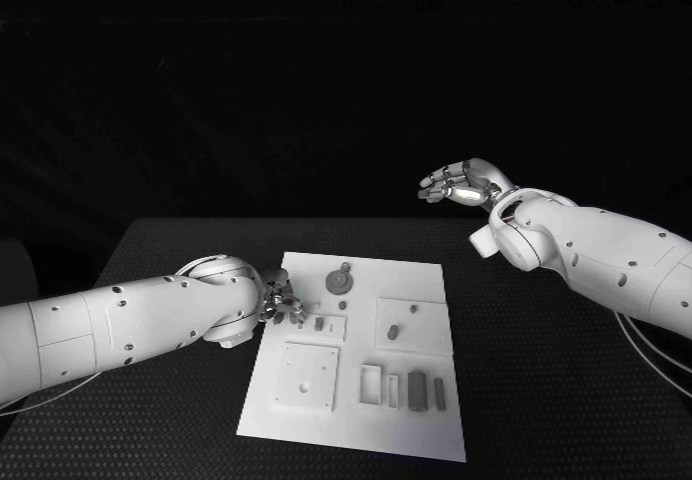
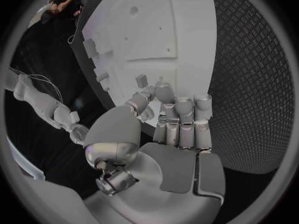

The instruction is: Assemble the parts on the task board

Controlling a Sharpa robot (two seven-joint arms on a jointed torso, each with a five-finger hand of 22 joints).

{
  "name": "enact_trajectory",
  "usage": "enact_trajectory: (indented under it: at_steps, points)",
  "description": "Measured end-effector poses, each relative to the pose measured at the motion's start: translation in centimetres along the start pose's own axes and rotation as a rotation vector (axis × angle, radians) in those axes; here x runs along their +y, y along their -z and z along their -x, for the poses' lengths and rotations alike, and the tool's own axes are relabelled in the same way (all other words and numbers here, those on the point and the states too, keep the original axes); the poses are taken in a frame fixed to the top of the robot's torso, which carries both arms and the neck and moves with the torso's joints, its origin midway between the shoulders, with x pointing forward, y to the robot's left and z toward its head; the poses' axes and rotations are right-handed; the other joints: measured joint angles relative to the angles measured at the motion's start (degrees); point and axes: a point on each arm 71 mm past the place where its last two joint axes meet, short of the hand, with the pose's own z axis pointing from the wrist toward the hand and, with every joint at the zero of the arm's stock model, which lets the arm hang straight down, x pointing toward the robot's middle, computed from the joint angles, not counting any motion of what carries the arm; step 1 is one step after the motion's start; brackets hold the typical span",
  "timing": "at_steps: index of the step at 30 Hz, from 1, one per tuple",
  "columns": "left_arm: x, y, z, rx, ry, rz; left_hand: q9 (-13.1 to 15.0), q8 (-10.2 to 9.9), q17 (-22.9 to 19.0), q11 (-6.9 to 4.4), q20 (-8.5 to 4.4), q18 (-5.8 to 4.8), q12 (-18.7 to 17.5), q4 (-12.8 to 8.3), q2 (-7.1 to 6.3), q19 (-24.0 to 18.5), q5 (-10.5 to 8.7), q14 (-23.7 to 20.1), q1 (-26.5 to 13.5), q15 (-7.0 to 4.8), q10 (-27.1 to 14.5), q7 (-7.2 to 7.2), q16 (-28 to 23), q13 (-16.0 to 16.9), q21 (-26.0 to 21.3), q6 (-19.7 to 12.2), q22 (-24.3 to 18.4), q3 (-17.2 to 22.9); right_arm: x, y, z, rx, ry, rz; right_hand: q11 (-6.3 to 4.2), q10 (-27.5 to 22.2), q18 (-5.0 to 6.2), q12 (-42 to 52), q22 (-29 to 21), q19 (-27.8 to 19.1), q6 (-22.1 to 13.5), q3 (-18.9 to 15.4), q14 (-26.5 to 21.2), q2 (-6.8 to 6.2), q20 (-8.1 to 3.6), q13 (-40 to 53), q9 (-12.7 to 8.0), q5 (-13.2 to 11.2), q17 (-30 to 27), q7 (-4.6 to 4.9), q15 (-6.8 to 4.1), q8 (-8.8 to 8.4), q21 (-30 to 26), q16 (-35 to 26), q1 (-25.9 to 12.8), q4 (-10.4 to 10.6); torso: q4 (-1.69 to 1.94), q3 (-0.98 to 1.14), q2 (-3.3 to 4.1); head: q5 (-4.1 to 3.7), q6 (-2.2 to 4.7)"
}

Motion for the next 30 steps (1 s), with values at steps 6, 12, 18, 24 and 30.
enact_trajectory:
  at_steps: [6,12,18,24,30]
  points:
    - [0.05,-0.01,-0.05,0.004,-0.002,0.005,0.0,0.0,0.0,-0.2,0.0,0.0,0.4,0.0,-0.13,0.0,0.27,0.3,-0.6,-0.11,0.2,0.02,0.3,0.1,0.3,0.5,0.0,0.0,0.01,0.0,-0.01,0.0,0.0,0.0,0.0,0.0,0.0,0.0,0.0,0.0,0.0,0.0,0.0,0.0,0.0,0.0,0.0,0.0,0.0,0.0,0.0,0.0,0.0,0.0,0.0,0.0,0.03,0.0,-0.02,0.0,-0.07]
    - [0.08,-0.01,-0.16,0.012,-0.008,0.008,0.1,0.3,0.0,-1.62,0.0,0.0,0.6,-0.1,-0.17,0.0,0.35,2.1,-0.7,-1.68,1.8,-0.15,0.3,0.2,0.3,0.7,0.0,-0.1,-0.02,0.02,0.03,0.0,0.0,0.0,0.0,0.0,0.0,-0.2,0.1,0.0,0.0,0.0,0.0,0.0,0.0,0.0,0.0,0.0,0.0,0.0,0.0,0.0,0.0,0.0,0.0,0.0,0.03,0.01,-0.03,0.02,-0.11]
    - [0.07,0.02,-0.24,0.02,-0.017,0.01,0.1,0.6,0.0,-1.8,0.0,0.92,0.7,-0.1,-0.17,0.0,0.55,2.8,-0.7,-2.37,1.6,-0.15,0.3,0.2,0.3,0.7,0.0,-0.1,-0.03,0.03,0.05,0.0,0.0,-0.001,0.0,0.0,0.0,-0.2,0.1,0.0,0.0,0.0,0.0,0.0,0.0,0.0,0.0,0.0,0.0,0.0,0.0,0.0,0.0,0.0,0.0,0.0,0.03,0.03,-0.03,0.02,-0.2]
    - [0.07,0.02,-0.3,0.025,-0.026,0.012,0.2,0.7,0.0,-1.81,0.0,0.92,0.7,0.0,-0.17,0.0,0.55,2.8,-0.7,-2.37,1.6,-0.16,0.3,0.3,0.6,0.6,0.0,-0.2,-0.05,0.05,0.08,0.0,0.0,-0.001,0.0,0.0,0.0,-0.2,0.1,0.0,0.0,0.0,0.0,0.0,0.0,0.0,0.0,0.0,0.0,0.0,0.0,0.0,0.0,0.0,0.0,0.0,0.03,0.02,-0.03,-0.01,-0.29]
    - [-0.01,-0.05,-0.33,0.023,-0.032,0.011,0.8,0.8,0.0,-1.8,0.0,0.93,0.7,-0.1,-0.17,0.0,0.78,2.8,-0.7,-2.28,1.6,-0.19,0.3,0.3,0.6,0.6,0.0,-0.2,-0.03,0.06,0.06,0.0,0.0,-0.001,0.0,0.0,0.0,-0.2,0.1,0.0,0.0,0.0,0.0,0.0,0.0,0.0,0.0,0.0,0.0,0.0,-0.01,0.0,0.0,0.0,0.0,0.0,0.02,0.02,-0.03,-0.05,-0.31]
